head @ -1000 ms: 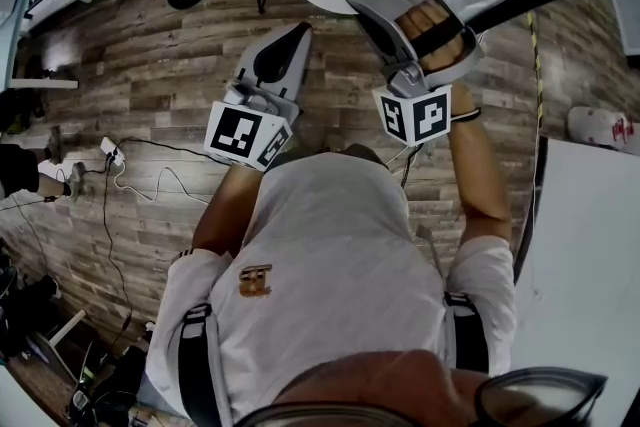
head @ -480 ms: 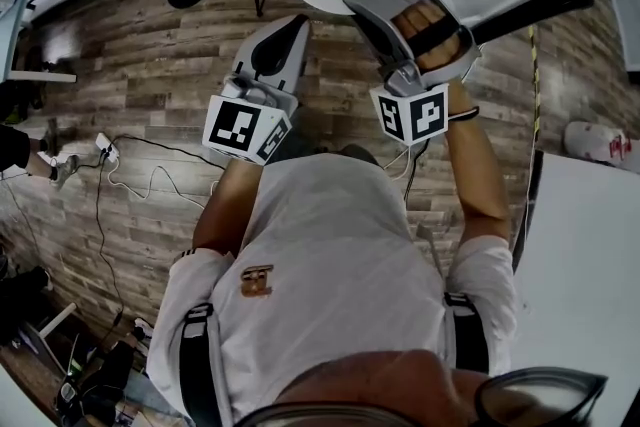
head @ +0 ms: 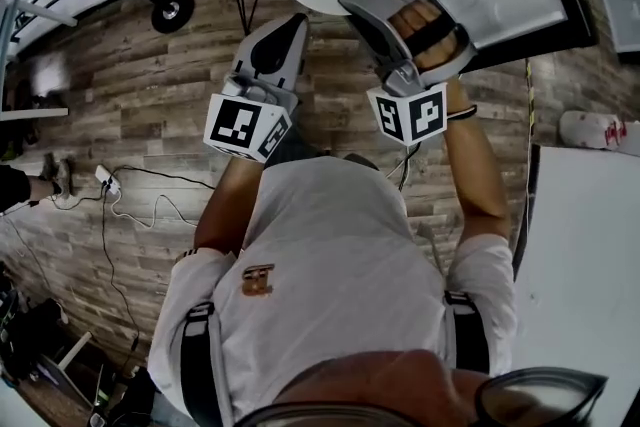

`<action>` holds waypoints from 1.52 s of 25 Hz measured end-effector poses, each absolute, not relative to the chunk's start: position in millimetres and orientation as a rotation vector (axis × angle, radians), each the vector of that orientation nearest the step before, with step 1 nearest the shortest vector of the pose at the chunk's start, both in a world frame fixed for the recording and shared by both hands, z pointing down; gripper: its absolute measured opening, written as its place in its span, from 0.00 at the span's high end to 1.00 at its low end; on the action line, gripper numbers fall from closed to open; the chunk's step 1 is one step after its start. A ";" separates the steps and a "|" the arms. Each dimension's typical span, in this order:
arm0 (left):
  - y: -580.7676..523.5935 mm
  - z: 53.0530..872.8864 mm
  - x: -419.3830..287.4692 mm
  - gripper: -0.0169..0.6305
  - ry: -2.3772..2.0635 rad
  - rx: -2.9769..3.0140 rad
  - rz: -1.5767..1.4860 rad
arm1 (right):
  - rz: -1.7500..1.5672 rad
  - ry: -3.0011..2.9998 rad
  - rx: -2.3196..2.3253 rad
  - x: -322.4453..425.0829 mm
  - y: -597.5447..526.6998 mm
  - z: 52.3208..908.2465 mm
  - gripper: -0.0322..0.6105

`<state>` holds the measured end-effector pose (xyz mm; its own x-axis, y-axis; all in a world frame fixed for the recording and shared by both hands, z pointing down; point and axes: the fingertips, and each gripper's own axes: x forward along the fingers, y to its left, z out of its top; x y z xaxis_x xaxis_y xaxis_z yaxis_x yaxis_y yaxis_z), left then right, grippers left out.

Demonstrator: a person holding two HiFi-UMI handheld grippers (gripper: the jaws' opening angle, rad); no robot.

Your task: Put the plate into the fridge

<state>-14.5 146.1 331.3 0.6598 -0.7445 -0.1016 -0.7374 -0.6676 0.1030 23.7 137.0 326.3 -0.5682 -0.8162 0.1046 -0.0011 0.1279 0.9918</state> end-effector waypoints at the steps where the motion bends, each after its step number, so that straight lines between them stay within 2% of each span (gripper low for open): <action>1: 129.5 329.5 -19.3 0.95 -1.249 2.818 -0.211 | -1.513 -1.714 0.798 19.2 120.2 324.8 0.89; 25: -124.4 307.3 -78.1 0.95 -0.984 2.936 -0.193 | -1.361 -1.598 0.891 -41.9 -130.1 314.1 0.89; 38: -157.2 306.0 -74.1 0.95 -0.954 2.946 -0.203 | -1.323 -1.587 0.913 -38.3 -163.1 312.0 0.89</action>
